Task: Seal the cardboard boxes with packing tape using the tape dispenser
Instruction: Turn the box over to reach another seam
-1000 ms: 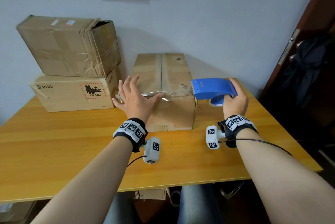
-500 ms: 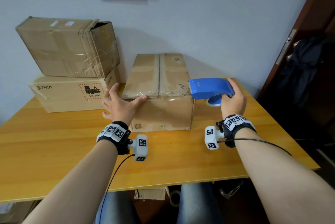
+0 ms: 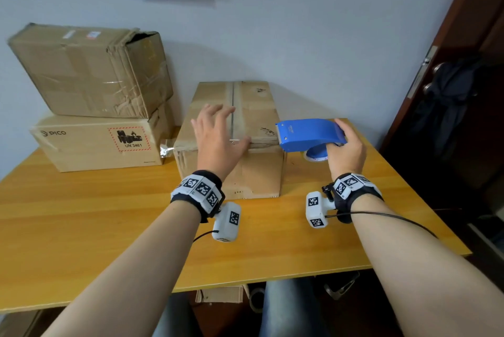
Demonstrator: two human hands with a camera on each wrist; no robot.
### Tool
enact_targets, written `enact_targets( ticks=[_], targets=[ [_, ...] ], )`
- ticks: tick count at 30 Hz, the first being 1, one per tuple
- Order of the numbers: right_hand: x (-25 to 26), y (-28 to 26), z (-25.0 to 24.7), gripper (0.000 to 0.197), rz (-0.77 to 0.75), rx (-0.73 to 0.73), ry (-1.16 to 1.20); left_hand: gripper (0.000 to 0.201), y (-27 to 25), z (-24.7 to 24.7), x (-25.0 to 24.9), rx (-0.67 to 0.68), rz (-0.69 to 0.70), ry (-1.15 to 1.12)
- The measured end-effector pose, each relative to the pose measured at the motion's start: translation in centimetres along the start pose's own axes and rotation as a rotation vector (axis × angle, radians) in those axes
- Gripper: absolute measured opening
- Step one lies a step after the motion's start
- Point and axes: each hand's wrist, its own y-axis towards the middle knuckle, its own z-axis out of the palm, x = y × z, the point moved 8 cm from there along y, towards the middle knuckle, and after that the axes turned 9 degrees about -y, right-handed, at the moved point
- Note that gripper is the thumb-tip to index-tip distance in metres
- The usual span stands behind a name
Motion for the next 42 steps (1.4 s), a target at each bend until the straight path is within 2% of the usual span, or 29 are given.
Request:
enact_targets(
  ticks=[3, 5, 8, 12, 16, 20, 30, 37, 42],
  targets=[
    [0.0, 0.4, -0.1, 0.043, -0.037, 0.014, -0.017, 0.064, 0.3, 2.7, -0.7, 0.122, -0.044, -0.079],
    [0.3, 0.6, -0.2, 0.044, -0.069, 0.037, -0.032, 0.065, 0.5, 3.8, -0.7, 0.177, -0.072, -0.013],
    [0.6, 0.7, -0.3, 0.047, -0.087, 0.068, -0.065, 0.064, 0.8, 4.4, -0.2, 0.220, -0.139, 0.052],
    [0.5, 0.7, 0.1, 0.054, -0.104, 0.105, -0.085, 0.061, 1.3, 5.5, -1.1, 0.268, -0.160, 0.152],
    [0.7, 0.6, 0.1, 0.055, -0.113, 0.104, -0.096, 0.046, 1.7, 7.1, -2.6, 0.322, -0.157, 0.087],
    [0.5, 0.6, 0.0, 0.050, -0.100, 0.114, -0.113, 0.047, 1.5, 7.6, -1.6, 0.307, -0.260, -0.049],
    [2.1, 1.2, -1.1, 0.047, -0.127, 0.100, -0.185, 0.030, 2.4, 7.8, -1.2, 0.411, -0.417, -0.038],
    [0.4, 2.0, -3.2, 0.046, -0.074, 0.080, -0.246, 0.031, 2.2, 7.7, -1.0, 0.415, -0.436, -0.010],
    [0.0, 2.7, -4.2, 0.049, -0.065, 0.098, -0.329, 0.022, 2.0, 7.9, -1.8, 0.442, -0.407, 0.038]
  ],
)
